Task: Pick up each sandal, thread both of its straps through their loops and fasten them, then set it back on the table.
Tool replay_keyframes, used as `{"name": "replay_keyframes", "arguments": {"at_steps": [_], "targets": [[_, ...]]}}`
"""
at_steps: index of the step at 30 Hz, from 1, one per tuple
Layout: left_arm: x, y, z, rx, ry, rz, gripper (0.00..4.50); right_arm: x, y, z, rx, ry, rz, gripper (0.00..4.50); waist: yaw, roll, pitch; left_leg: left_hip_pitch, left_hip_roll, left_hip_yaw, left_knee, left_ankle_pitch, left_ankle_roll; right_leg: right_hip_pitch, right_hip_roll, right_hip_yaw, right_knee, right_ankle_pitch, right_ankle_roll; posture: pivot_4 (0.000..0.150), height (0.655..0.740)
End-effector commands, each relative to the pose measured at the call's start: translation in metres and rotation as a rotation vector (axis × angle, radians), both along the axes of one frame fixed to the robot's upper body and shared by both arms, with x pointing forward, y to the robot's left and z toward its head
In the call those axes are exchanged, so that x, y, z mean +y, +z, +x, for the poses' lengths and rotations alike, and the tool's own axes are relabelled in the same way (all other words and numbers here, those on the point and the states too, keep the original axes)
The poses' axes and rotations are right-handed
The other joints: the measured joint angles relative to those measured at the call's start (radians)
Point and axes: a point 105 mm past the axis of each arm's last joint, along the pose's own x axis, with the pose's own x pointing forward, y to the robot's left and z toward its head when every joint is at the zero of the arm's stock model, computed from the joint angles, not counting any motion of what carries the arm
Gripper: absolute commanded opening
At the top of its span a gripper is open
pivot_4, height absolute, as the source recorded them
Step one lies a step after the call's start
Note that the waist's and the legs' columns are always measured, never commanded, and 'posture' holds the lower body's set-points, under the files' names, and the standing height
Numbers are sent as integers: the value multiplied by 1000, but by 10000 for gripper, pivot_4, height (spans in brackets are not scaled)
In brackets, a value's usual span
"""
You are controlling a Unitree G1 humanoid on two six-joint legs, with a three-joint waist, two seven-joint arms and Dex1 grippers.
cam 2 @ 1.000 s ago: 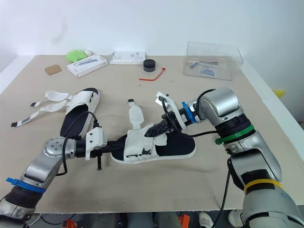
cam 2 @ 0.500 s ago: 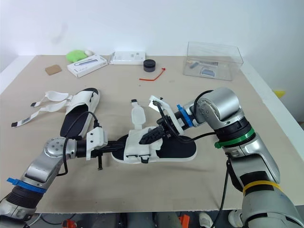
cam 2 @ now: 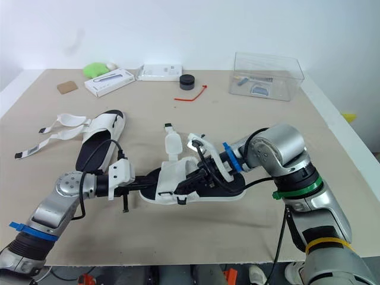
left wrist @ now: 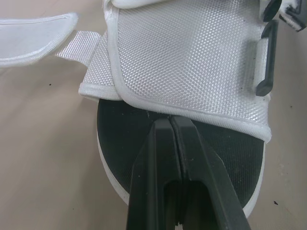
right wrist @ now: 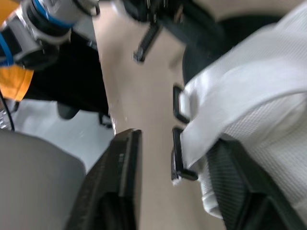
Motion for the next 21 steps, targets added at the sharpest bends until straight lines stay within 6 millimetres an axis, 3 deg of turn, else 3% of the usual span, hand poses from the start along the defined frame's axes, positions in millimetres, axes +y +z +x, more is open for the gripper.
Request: {"name": "replay_keyframes", "arguments": {"at_steps": [1,7,12,16,21], "targets": [[1,-7,0,26,-4,28,0,-6,17,-3,-97,1,23,20660,0,0,0,0,0,0,0,0,0,0,0,0,0,0,0,1500,7400],[3,-6,1,27,-9,34,0,-23,38,-12,-136,-31,71,20660,0,0,0,0,0,0,0,0,0,0,0,0,0,0,0,1500,7400],[4,-6,2,30,-3,34,0,-34,39,-31,-112,-15,113,20660,1,0,0,0,0,-1,0,0,0,0,0,0,0,0,0,1500,7400],[4,-5,2,35,-6,29,0,-34,24,-50,-39,34,137,20660,0,0,0,0,0,-1,0,0,0,1,1,0,0,0,1,1500,7400],[1,-3,5,33,-6,16,0,-25,-23,-49,23,-60,92,20660,0,-2,-1,2,0,0,0,0,0,2,1,1,0,-1,1,1500,7400]]}}
